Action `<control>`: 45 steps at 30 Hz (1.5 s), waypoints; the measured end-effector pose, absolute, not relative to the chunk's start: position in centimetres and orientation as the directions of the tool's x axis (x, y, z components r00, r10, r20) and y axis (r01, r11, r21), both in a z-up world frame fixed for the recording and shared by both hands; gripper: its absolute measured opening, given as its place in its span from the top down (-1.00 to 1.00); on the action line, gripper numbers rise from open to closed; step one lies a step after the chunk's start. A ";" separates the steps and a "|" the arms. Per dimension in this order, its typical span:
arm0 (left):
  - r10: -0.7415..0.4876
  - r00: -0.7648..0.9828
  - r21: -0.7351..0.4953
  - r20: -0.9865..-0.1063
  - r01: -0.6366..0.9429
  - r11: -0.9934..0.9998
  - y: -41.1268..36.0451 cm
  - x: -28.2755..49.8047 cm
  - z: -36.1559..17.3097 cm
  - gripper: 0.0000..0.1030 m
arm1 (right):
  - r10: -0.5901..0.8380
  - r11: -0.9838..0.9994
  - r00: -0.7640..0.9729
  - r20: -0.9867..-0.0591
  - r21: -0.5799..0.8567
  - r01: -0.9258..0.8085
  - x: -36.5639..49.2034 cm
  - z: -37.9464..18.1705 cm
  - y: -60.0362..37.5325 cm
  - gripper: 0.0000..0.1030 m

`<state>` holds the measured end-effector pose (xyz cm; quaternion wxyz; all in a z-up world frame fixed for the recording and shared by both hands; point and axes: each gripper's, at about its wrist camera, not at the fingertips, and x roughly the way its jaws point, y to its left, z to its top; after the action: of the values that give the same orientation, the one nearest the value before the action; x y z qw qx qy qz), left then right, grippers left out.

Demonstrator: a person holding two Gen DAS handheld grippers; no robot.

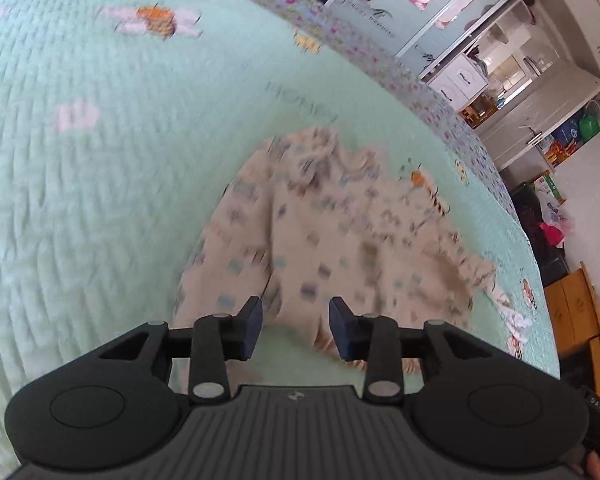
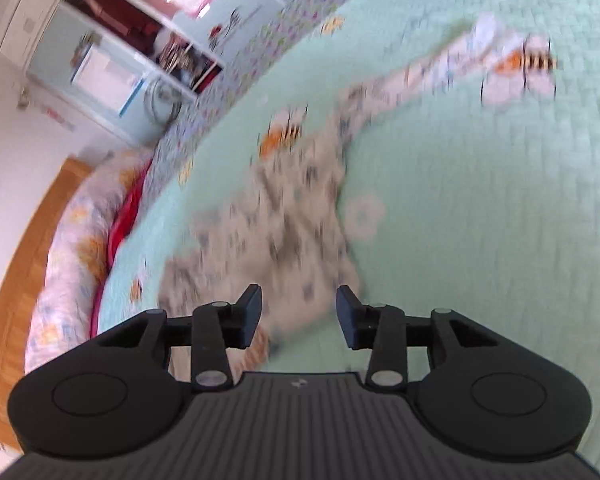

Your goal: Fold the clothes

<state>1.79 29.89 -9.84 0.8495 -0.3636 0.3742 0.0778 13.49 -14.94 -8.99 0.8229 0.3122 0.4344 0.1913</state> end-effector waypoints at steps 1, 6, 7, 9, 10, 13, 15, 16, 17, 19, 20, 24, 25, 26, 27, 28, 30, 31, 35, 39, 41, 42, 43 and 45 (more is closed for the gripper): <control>-0.155 0.709 -0.577 -0.688 -0.405 0.709 29.8 1.4 -10.5 0.25 | 0.594 0.733 0.537 -0.599 0.679 -0.053 13.1 -9.5 -14.2 0.16; -0.164 0.734 -0.586 -0.659 -0.364 0.724 29.5 2.4 -10.0 0.25 | 0.625 0.716 0.508 -0.593 0.695 -0.069 15.4 -9.5 -9.6 0.16; -0.149 0.737 -0.568 -0.659 -0.359 0.740 29.6 3.0 -9.5 0.25 | 0.619 0.721 0.508 -0.599 0.689 -0.066 16.4 -9.2 -8.7 0.16; -0.104 0.736 -0.511 -0.670 -0.355 0.783 29.8 4.3 -8.7 0.25 | 0.609 0.736 0.502 -0.614 0.674 -0.069 17.9 -9.1 -7.1 0.16; -0.082 0.730 -0.475 -0.678 -0.350 0.807 29.8 5.1 -8.5 0.25 | 0.599 0.748 0.496 -0.628 0.661 -0.067 18.6 -9.1 -6.4 0.16; -0.059 0.699 -0.396 -0.712 -0.332 0.856 29.9 7.5 -9.0 0.24 | 0.548 0.788 0.483 -0.682 0.615 -0.025 21.0 -9.7 -4.4 0.08; -0.062 0.679 -0.371 -0.732 -0.320 0.872 29.8 9.1 -9.5 0.24 | 0.503 0.810 0.474 -0.723 0.586 0.034 22.4 -10.5 -3.7 0.08; -0.060 0.672 -0.362 -0.738 -0.320 0.876 29.8 9.8 -9.8 0.24 | 0.495 0.808 0.468 -0.733 0.586 0.062 23.0 -11.0 -3.5 0.08; -0.055 0.666 -0.355 -0.744 -0.324 0.877 29.9 10.5 -10.1 0.24 | 0.498 0.800 0.466 -0.731 0.595 0.079 23.4 -11.3 -3.3 0.08; -0.046 0.654 -0.353 -0.755 -0.347 0.869 30.3 11.5 -10.6 0.24 | 0.506 0.782 0.463 -0.728 0.614 0.111 24.2 -12.0 -3.0 0.09; -0.050 0.651 -0.358 -0.757 -0.350 0.866 30.3 12.0 -10.8 0.24 | 0.506 0.776 0.463 -0.728 0.618 0.124 24.5 -12.4 -2.9 0.16; -0.060 0.635 -0.334 -0.770 -0.321 0.886 29.5 14.0 -11.2 0.61 | 0.477 0.787 0.464 -0.746 0.598 0.152 24.4 -12.9 -3.8 0.88; -0.055 0.630 -0.318 -0.775 -0.312 0.895 29.2 14.2 -11.3 0.81 | 0.484 0.780 0.468 -0.740 0.607 0.154 24.2 -12.9 -4.3 0.92; -0.059 0.630 -0.318 -0.774 -0.307 0.897 29.1 14.2 -11.4 0.93 | 0.489 0.772 0.474 -0.732 0.617 0.155 24.1 -12.8 -4.8 0.93; -0.060 0.638 -0.324 -0.768 -0.305 0.896 29.1 14.0 -11.3 0.93 | 0.493 0.765 0.491 -0.719 0.627 0.150 24.0 -12.5 -5.2 0.94; -0.056 0.652 -0.328 -0.756 -0.304 0.894 29.1 13.4 -11.0 0.94 | 0.497 0.755 0.511 -0.701 0.640 0.143 23.6 -12.0 -6.0 0.94; -0.049 0.693 -0.341 -0.719 -0.291 0.894 29.0 11.9 -9.8 0.94 | 0.509 0.731 0.556 -0.656 0.671 0.122 22.6 -10.6 -7.7 0.94; -0.054 0.717 -0.355 -0.695 -0.276 0.893 29.0 11.0 -9.0 0.94 | 0.515 0.720 0.578 -0.633 0.686 0.111 22.1 -9.8 -8.6 0.94; -0.088 0.780 -0.359 -0.620 -0.182 0.915 27.5 7.4 -6.1 0.94 | 0.534 0.690 0.641 -0.552 0.722 0.047 19.9 -6.4 -12.0 0.94; -0.130 0.781 -0.360 -0.611 -0.128 0.924 26.2 3.9 -6.4 0.94 | 0.519 0.738 0.609 -0.600 0.674 0.036 17.8 -6.3 -13.4 0.94; -0.145 0.780 -0.380 -0.609 -0.127 0.916 26.3 2.0 -7.0 0.94 | 0.472 0.791 0.604 -0.642 0.611 0.033 16.5 -7.0 -13.8 0.94; -0.153 0.778 -0.398 -0.609 -0.133 0.908 26.5 0.9 -7.4 0.94 | 0.452 0.809 0.601 -0.658 0.586 0.033 15.8 -7.4 -14.1 0.94; -0.156 0.777 -0.408 -0.610 -0.140 0.902 26.7 -0.1 -7.8 0.94 | 0.453 0.807 0.599 -0.660 0.590 0.040 15.0 -7.9 -14.6 0.94; -0.152 0.775 -0.411 -0.613 -0.149 0.899 26.9 -2.1 -8.1 0.94 | 0.459 0.798 0.609 -0.647 0.601 0.036 12.8 -8.2 -15.7 0.94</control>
<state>-2.05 26.89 -8.14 0.9150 -0.2244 0.3352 -0.0010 12.78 -15.72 -8.24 0.8481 0.2918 0.4242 0.1249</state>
